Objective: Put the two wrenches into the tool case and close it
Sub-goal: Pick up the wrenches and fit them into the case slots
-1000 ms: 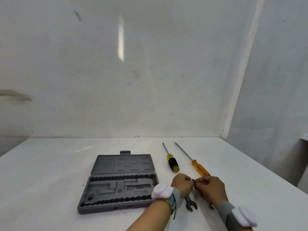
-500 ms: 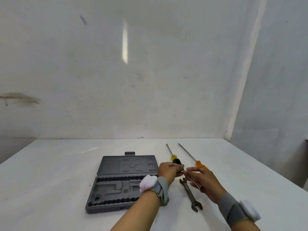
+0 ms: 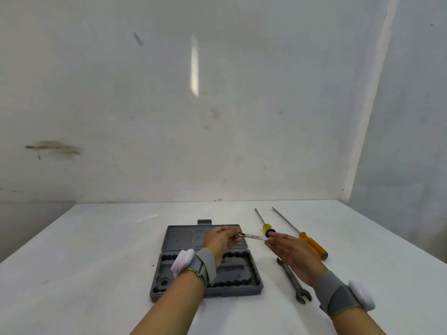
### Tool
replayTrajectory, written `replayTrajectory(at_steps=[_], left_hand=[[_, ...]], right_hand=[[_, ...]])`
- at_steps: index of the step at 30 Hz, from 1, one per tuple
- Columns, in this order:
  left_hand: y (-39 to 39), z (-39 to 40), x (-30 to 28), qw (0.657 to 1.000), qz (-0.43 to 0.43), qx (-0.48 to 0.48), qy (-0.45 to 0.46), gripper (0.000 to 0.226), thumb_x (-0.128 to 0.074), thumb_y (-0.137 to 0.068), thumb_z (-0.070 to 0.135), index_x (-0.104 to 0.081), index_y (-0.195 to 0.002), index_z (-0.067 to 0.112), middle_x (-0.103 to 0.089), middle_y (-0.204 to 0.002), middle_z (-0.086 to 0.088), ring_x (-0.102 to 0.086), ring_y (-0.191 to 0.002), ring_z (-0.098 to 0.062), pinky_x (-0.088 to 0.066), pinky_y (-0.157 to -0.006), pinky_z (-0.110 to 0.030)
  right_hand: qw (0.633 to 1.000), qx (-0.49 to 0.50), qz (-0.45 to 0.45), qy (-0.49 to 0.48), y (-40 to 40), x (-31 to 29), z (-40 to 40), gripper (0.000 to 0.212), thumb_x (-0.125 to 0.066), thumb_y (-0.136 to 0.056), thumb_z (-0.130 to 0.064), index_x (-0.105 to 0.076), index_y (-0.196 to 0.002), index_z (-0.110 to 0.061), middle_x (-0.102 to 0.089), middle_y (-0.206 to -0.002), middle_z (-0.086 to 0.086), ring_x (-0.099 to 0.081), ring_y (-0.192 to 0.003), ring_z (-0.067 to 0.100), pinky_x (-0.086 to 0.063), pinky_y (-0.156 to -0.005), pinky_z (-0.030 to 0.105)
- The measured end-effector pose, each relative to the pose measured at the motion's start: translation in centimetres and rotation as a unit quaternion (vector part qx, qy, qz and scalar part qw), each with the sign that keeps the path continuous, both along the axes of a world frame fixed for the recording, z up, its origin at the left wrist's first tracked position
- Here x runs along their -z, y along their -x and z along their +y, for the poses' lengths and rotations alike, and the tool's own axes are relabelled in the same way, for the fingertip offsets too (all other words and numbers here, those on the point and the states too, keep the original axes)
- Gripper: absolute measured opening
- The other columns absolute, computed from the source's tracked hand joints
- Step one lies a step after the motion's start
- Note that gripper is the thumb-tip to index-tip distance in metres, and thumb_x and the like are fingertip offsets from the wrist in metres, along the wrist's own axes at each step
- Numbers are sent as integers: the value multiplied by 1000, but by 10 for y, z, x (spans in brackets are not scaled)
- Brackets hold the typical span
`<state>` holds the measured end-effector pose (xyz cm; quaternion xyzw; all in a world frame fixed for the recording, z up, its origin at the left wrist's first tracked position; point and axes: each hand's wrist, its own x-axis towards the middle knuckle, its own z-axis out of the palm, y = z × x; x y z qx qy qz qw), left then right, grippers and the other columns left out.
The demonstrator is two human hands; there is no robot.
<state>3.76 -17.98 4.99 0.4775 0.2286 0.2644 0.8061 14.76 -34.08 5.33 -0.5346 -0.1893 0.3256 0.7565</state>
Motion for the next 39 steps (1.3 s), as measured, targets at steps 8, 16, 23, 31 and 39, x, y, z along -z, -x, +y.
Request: replayTrajectory(at_steps=[8, 16, 23, 31, 39], left_hand=[[44, 29, 3, 999, 8, -10, -33, 16, -68, -79, 0, -66, -93, -7, -68, -85, -14, -69, -72, -18, -58, -60, -15], [92, 47, 14, 965, 119, -18, -235, 29, -78, -70, 12, -74, -98, 8, -75, -94, -9, -71, -85, -14, -55, -73, -15], [115, 54, 19, 928, 161, -25, -335, 15, -79, -70, 23, -76, -84, 20, -76, -84, -4, -70, -67, -1, -54, -63, -12], [122, 67, 34, 861, 228, -58, -451, 25, -79, -59, 48, -77, -79, 34, -75, -88, 10, -65, -89, -3, -51, -88, -28], [124, 64, 46, 837, 271, -68, -470, 18, -74, -48, 66, -67, -61, 56, -61, -107, 11, -48, -111, -14, -38, -96, -35]], right_hand=[[999, -47, -9, -21, 20, 4, 31, 27, -58, -86, 8, -63, -112, 2, -73, -96, 13, -70, -93, 24, -58, -81, 24], [996, -65, -60, 9, 44, 15, 49, 27, -62, -84, 7, -65, -110, 1, -70, -99, 17, -71, -87, 20, -60, -71, 17], [979, -23, -182, 85, 55, 29, 61, 28, -75, -76, -4, -72, -105, -3, -76, -96, 16, -74, -91, 25, -60, -74, 21], [923, -6, -346, 168, 60, 32, 60, 17, -79, -74, -13, -77, -91, -18, -77, -83, 1, -70, -74, 2, -52, -63, 8], [890, -4, -408, 204, 59, 43, 59, 14, -81, -71, -20, -77, -83, -27, -75, -78, -3, -67, -68, 0, -50, -63, 7]])
